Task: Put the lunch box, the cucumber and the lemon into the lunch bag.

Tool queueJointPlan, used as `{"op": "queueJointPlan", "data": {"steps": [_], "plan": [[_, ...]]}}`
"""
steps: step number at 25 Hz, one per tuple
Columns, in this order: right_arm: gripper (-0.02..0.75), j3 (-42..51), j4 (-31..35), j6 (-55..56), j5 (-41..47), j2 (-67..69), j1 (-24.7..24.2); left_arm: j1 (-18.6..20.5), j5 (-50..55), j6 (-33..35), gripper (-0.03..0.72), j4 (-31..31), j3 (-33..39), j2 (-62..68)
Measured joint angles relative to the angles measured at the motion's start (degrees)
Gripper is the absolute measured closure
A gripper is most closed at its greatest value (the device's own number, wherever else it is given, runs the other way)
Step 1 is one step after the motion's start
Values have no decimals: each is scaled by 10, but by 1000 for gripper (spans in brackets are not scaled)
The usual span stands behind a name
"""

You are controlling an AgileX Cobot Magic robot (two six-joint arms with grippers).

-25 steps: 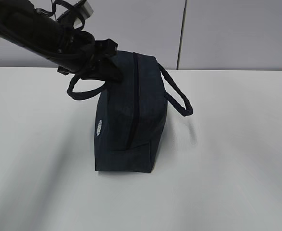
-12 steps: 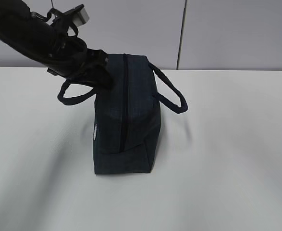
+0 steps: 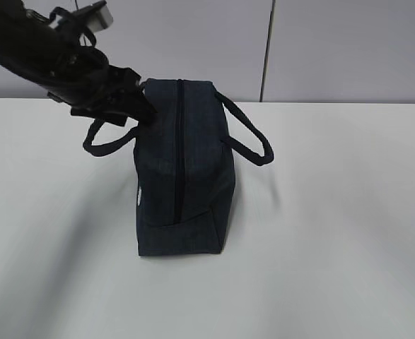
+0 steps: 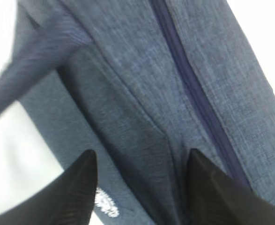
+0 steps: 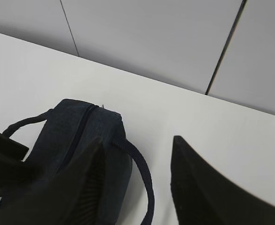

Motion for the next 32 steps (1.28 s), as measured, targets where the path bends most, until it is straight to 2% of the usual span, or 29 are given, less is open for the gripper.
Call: {"op": "queueJointPlan", "data": {"steps": [7,19,22,28,32], "plan": [[389,0,5,-21,8,-17,0,12,0,-4,275,58,0,-92],[389,5,42,-120,24,-167,0,12,36,-24,275,94,0,-229],[389,47,61,-137,26,-218,0,12,71,-31,275,101,0,-264],[389,199,106,-166,30,-347,0,12,130,-56,278,134,2,-359],[389,290,118,-166,35,-451,0,12,140,-57,279,151,53,-461]]}}
